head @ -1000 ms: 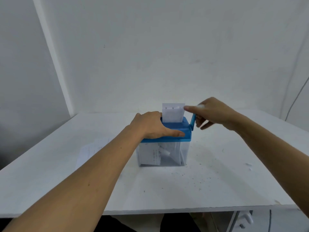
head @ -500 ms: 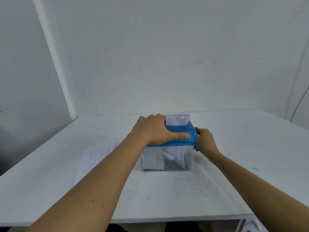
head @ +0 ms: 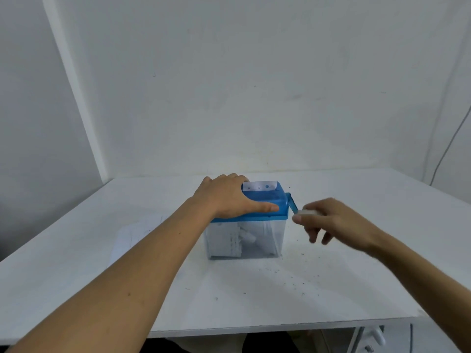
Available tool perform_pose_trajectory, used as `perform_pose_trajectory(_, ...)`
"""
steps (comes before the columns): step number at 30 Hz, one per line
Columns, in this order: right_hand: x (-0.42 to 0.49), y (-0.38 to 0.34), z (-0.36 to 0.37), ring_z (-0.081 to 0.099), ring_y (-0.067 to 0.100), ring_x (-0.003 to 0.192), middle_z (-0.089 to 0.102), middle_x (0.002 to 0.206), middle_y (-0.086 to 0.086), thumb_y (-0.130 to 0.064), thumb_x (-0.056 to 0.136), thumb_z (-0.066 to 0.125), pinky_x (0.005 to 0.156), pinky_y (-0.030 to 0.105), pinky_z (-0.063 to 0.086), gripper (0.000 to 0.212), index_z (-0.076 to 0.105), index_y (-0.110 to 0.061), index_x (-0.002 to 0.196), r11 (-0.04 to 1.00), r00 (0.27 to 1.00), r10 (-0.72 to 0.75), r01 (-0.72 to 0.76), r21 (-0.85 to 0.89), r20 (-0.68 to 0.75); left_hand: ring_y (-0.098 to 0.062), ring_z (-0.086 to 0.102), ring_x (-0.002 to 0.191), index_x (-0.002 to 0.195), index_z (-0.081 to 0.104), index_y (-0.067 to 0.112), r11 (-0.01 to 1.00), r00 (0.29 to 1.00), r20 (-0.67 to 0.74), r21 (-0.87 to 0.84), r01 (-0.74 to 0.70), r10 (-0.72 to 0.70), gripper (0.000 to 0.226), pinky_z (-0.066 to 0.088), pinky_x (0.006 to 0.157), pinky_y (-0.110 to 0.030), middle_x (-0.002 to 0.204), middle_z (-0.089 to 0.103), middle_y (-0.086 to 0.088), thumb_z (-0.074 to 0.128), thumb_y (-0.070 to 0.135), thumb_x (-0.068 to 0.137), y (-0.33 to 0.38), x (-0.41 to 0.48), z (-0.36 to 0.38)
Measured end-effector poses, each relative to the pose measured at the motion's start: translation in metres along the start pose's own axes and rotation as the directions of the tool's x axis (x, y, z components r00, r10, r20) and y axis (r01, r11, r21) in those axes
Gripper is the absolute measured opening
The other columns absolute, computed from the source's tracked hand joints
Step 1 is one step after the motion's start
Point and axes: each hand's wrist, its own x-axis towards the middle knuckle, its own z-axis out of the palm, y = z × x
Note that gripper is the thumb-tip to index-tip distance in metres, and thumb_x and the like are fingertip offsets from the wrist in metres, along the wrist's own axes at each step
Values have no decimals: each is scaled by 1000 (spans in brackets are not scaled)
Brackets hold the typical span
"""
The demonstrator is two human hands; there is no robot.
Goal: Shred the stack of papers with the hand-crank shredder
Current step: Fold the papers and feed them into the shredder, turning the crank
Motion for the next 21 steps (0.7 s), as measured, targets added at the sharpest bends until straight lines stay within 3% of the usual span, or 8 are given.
perform_pose_trajectory(5, 28, -17, -24, 65, 13, 64, 70, 67, 5, -50, 92, 60, 62, 26, 55, 49, 70, -6, 74, 997, 987, -70, 73, 14, -144, -14, 57, 100, 119, 55, 39, 1000, 1000, -24, 12, 10, -10, 95, 40, 95, -42, 111, 59, 18, 36, 105, 54, -6, 8, 4)
perform_pose_trajectory(9, 65, -23, -28, 69, 16, 64, 72, 75, -1, -49, 95, 59, 57, 27, 56, 39, 69, -13, 83, 991, 931, -131, 131, -22, -340, -13, 56, 101, 129, 51, 37, 1000, 1000, -25, 3, 11, -11, 98, 40, 95, -41, 117, 59, 17, 39, 103, 57, -7, 8, 5)
perform_pose_trajectory(13, 105, -13, -21, 67, 15, 61, 71, 79, -6, -42, 97, 60, 49, 24, 54, 30, 58, -13, 90, 988, 889, -148, 150, -31, -433, -13, 57, 98, 123, 53, 38, 1000, 999, -34, 21, -3, 4, 95, 43, 93, -42, 113, 60, 17, 34, 104, 57, -7, 9, 7)
perform_pose_trajectory(18, 134, 15, 12, 55, 19, 57, 64, 68, 4, -35, 102, 51, 43, 21, 44, 42, 49, -10, 68, 999, 870, -32, 38, 3, -491, -13, 55, 104, 130, 51, 37, 1000, 999, -54, 6, -4, 4, 96, 39, 98, -40, 118, 58, 17, 40, 101, 59, -9, 10, 7)
perform_pose_trajectory(21, 137, 35, 31, 54, 21, 56, 55, 62, 7, -35, 104, 44, 50, 32, 54, 47, 45, -11, 63, 998, 892, 55, -40, 43, -450, -13, 55, 105, 130, 51, 35, 1000, 998, -63, 12, -11, 12, 92, 39, 99, -40, 118, 58, 17, 44, 98, 64, -8, 9, 8)
